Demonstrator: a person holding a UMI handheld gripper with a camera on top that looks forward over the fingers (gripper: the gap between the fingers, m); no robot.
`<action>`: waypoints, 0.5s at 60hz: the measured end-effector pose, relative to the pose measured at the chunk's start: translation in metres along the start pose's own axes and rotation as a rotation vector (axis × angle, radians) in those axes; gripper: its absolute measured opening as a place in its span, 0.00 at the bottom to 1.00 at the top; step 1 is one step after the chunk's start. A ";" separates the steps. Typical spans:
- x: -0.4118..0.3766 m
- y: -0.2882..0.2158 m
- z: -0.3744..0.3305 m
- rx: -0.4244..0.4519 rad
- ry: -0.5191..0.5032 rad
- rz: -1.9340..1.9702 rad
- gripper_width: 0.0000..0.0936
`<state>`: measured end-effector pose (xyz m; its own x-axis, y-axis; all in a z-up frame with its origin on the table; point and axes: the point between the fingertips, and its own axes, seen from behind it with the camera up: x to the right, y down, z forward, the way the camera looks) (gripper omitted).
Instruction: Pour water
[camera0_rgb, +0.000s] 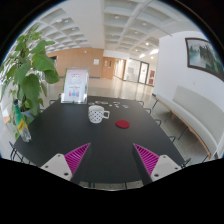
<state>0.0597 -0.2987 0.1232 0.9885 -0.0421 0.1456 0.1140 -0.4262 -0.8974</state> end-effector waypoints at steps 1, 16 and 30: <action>-0.014 0.002 0.000 -0.001 0.003 -0.001 0.91; -0.042 0.018 -0.011 -0.019 0.005 -0.030 0.91; -0.149 0.041 -0.030 -0.033 -0.164 -0.089 0.92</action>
<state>-0.0859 -0.3371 0.0774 0.9779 0.1439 0.1518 0.2014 -0.4512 -0.8694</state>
